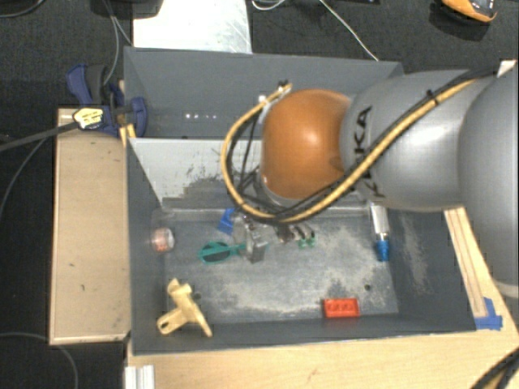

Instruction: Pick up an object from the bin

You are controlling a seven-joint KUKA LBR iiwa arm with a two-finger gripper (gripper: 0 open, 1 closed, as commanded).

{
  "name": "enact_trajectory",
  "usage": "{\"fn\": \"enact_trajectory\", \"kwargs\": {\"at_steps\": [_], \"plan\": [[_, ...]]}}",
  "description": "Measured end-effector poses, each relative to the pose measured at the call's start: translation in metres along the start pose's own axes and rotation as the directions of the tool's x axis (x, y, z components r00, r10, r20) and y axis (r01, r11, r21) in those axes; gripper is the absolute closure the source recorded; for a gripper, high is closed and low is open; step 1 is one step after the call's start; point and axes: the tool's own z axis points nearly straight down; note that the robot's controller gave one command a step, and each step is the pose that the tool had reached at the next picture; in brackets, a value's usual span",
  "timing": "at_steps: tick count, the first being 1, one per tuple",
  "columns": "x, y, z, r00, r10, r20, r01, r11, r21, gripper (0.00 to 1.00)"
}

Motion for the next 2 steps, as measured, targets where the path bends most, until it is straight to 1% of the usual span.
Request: {"fn": "enact_trajectory", "kwargs": {"at_steps": [1, 2], "plan": [[-0.015, -0.007, 0.063, 0.999, 0.033, 0.010, -0.033, 0.999, -0.001, 1.00], [-0.024, -0.003, -0.070, 0.999, 0.045, 0.004, -0.045, 0.999, 0.000, 1.00]]}}
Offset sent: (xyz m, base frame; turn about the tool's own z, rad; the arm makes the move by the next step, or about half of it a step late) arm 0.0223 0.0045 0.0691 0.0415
